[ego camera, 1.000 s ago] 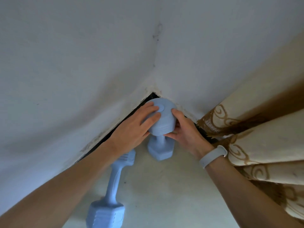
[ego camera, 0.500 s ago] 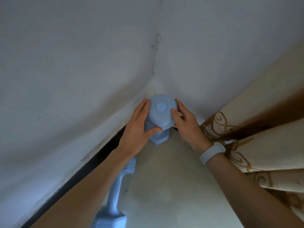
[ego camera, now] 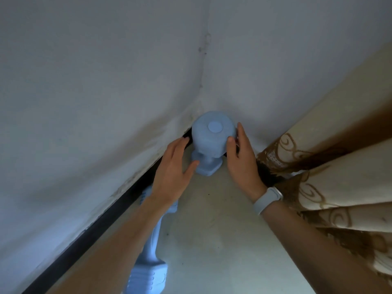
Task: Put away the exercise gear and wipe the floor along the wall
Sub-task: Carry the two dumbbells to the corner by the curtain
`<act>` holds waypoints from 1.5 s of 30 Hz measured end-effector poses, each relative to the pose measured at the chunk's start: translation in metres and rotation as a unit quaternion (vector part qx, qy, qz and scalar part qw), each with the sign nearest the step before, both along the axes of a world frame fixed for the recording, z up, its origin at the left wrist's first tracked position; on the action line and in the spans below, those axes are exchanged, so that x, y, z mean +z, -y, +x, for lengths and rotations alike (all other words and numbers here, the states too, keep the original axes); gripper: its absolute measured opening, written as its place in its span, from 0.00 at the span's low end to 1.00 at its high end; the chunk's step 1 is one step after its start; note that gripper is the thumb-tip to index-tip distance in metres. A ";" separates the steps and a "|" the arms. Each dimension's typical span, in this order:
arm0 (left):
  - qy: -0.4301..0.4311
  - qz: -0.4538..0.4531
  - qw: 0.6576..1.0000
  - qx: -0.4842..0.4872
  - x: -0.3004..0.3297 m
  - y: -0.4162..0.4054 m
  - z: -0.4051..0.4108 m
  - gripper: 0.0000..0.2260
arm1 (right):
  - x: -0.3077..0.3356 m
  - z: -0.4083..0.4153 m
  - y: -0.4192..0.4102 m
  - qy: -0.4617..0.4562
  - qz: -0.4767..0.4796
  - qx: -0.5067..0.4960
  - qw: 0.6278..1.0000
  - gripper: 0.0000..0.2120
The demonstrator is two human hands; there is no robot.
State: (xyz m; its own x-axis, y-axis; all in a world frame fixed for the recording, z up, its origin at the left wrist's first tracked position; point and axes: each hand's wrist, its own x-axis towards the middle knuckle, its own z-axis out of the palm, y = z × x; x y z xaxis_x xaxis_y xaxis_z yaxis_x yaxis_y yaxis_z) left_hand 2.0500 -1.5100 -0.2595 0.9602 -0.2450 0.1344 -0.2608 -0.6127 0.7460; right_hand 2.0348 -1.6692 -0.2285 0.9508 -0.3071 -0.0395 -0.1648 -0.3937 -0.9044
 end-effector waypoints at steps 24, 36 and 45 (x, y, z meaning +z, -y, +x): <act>-0.268 0.030 0.961 0.067 -0.051 -0.070 -0.067 0.37 | -0.092 -0.047 -0.094 -0.374 0.358 -0.018 0.855 0.07; -0.229 -0.168 0.954 0.092 0.005 -0.032 -0.065 0.24 | -0.039 -0.054 -0.058 -0.186 0.386 -0.083 0.900 0.04; -0.177 -0.184 0.964 0.080 0.034 -0.012 -0.070 0.20 | -0.007 -0.069 -0.036 -0.129 0.352 -0.116 0.920 0.09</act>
State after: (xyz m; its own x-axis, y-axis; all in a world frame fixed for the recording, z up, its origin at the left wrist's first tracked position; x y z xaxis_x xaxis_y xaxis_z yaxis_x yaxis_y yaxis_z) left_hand 1.9796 -1.4981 -0.2254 0.9833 -0.0880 -0.1592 0.1261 -0.3009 0.9453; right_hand 1.9662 -1.6327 -0.2358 0.7938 -0.3126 -0.5217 -0.4153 0.3480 -0.8405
